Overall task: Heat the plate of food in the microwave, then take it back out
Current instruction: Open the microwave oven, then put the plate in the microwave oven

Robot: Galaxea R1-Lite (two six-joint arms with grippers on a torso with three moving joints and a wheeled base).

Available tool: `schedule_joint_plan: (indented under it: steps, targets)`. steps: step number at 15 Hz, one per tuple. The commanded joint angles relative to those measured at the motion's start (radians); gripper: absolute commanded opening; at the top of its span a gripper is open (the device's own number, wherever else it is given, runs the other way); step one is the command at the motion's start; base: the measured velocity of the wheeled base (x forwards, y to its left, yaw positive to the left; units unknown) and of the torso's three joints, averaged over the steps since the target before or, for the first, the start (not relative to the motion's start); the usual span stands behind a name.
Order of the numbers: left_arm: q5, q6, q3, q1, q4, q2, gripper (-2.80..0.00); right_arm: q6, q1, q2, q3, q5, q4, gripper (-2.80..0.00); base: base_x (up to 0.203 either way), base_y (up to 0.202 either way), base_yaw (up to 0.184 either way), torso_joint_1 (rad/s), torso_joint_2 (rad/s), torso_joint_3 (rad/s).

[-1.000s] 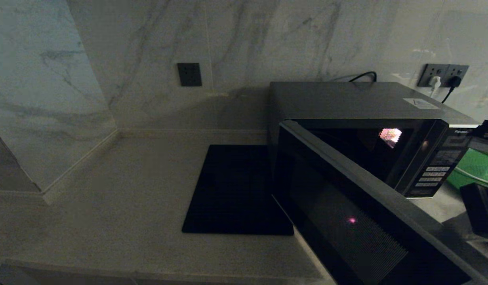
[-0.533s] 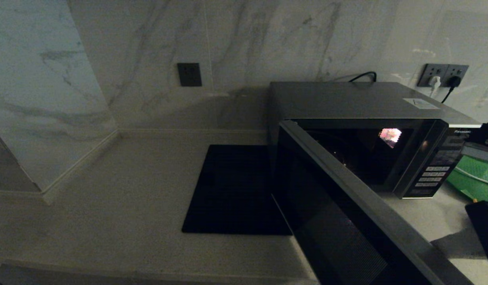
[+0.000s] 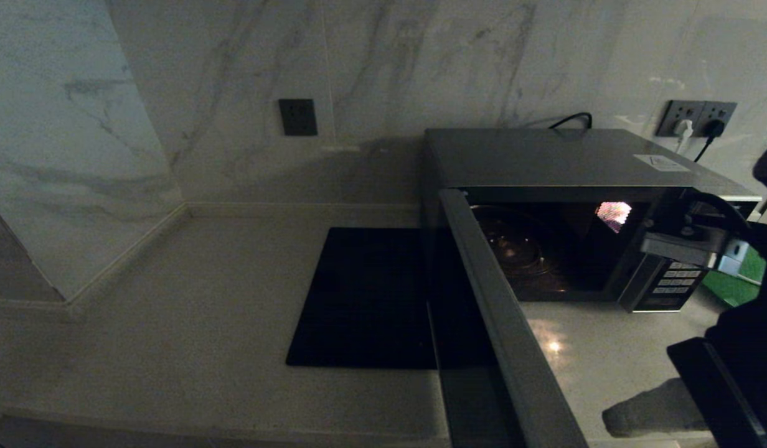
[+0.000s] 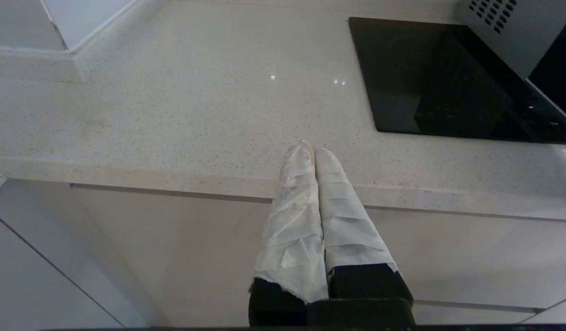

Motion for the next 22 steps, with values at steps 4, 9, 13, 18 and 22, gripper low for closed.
schedule_joint_plan:
  steps: [4, 9, 13, 18, 22]
  targets:
    - [0.0, -0.001, 0.0, 0.0, 0.0, 0.0, -2.8, 0.003, 0.027, 0.044, -0.046, -0.004, 0.006, -2.8, 0.0, 0.0, 0.0, 0.0, 0.0, 0.0]
    - [0.0, -0.001, 0.0, 0.0, 0.0, 0.0, -2.8, 0.03, 0.018, -0.049, -0.019, -0.146, 0.005, -2.8, 0.0, 0.0, 0.0, 0.0, 0.0, 0.0]
    - [0.0, -0.001, 0.0, 0.0, 0.0, 0.0, -2.8, 0.227, -0.068, -0.109, 0.039, -0.45, -0.008, -2.8, 0.0, 0.0, 0.0, 0.0, 0.0, 0.0]
    - [0.0, -0.001, 0.0, 0.0, 0.0, 0.0, -2.8, 0.358, -0.258, -0.131, 0.142, -0.541, -0.011, -2.8, 0.0, 0.0, 0.0, 0.0, 0.0, 0.0]
    - [0.0, -0.001, 0.0, 0.0, 0.0, 0.0, -2.8, 0.346, -0.531, -0.15, 0.197, -0.577, -0.035, -2.8, 0.0, 0.0, 0.0, 0.0, 0.0, 0.0]
